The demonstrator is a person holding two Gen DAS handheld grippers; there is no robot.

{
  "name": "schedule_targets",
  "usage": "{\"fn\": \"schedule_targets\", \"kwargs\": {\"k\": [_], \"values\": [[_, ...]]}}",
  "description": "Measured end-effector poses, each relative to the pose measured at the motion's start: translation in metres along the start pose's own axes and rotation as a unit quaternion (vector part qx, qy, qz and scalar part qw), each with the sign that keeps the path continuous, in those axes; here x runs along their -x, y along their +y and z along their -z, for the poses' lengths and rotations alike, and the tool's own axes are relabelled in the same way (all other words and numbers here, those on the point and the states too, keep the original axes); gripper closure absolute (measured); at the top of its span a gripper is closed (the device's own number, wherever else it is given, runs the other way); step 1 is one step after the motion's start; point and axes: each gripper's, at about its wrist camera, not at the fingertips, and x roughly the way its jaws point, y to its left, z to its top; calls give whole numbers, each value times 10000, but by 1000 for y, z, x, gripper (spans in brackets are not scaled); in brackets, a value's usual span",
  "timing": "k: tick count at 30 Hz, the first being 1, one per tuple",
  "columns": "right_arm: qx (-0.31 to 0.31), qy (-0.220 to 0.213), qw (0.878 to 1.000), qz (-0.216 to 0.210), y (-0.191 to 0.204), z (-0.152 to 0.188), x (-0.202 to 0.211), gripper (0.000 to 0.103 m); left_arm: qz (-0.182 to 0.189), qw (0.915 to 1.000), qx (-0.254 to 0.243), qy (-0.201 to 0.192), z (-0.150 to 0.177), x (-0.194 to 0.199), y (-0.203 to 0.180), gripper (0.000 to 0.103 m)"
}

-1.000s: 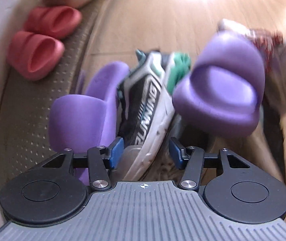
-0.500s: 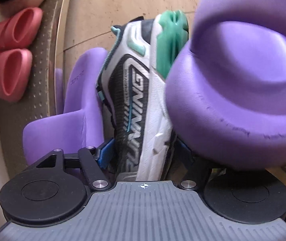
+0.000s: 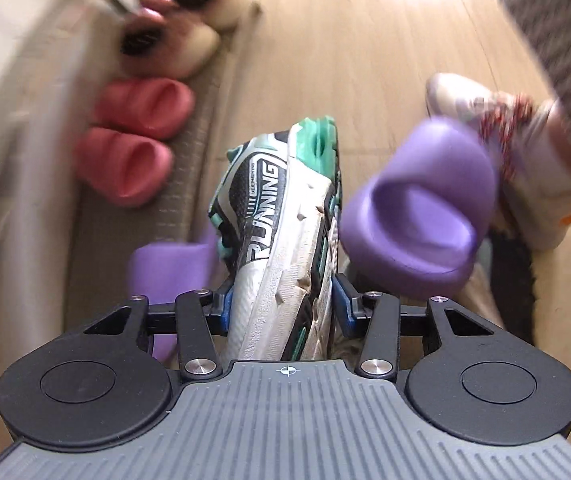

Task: Organize scattered shoes

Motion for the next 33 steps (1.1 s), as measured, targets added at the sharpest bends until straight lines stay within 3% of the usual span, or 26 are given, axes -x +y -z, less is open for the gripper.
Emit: {"fn": "schedule_targets", "kwargs": {"k": [3, 7, 11, 13, 14, 15, 16, 18, 20, 22, 25, 28, 30, 33], "values": [[-113, 40, 9999, 21, -1, 4, -5, 13, -490, 9983, 324, -42, 20, 48, 12, 55], [-73, 156, 9998, 82, 2, 12, -13, 13, -978, 9919, 597, 554, 69, 66, 12, 54], [10, 257, 9997, -29, 6, 15, -14, 13, -1427, 9800, 815, 1121, 110, 76, 12, 54], [175, 238, 9996, -17, 10, 17, -14, 13, -1956, 9608, 1021, 1679, 131, 54, 14, 48], [248, 224, 9994, 1, 12, 18, -14, 13, -1999, 9588, 1038, 1729, 132, 51, 14, 44], [320, 210, 9993, 19, 14, 19, -14, 13, -2170, 9500, 1081, 1968, 138, 36, 14, 35], [405, 221, 9989, 34, 17, 21, -15, 13, -2098, 9466, 1161, 2157, 142, 28, 13, 27], [573, 291, 9979, 49, 21, 25, -19, 13, -1935, 9387, 1323, 2526, 150, 11, 9, 23], [705, 396, 9967, 43, 25, 30, -23, 13, -1546, 9393, 1876, 2420, 153, 25, 13, 22], [1130, 623, 9916, 58, 37, 42, -32, 13, -1414, 9400, 2328, 2052, 163, 61, 24, 13], [1885, 936, 9774, 198, 55, 66, -47, 15, -1470, 9347, 2734, 1732, 181, 103, 44, 8], [2861, 1469, 9463, 320, 76, 120, -72, 18, -1438, 9227, 3231, 1533, 204, 128, 69, 7], [3373, 1810, 9232, 351, 87, 158, -89, 22, -1315, 9106, 3655, 1411, 228, 135, 88, 7], [4023, 2168, 8885, 408, 98, 217, -112, 27, -1159, 8828, 4370, 1279, 274, 130, 108, 7]]}}
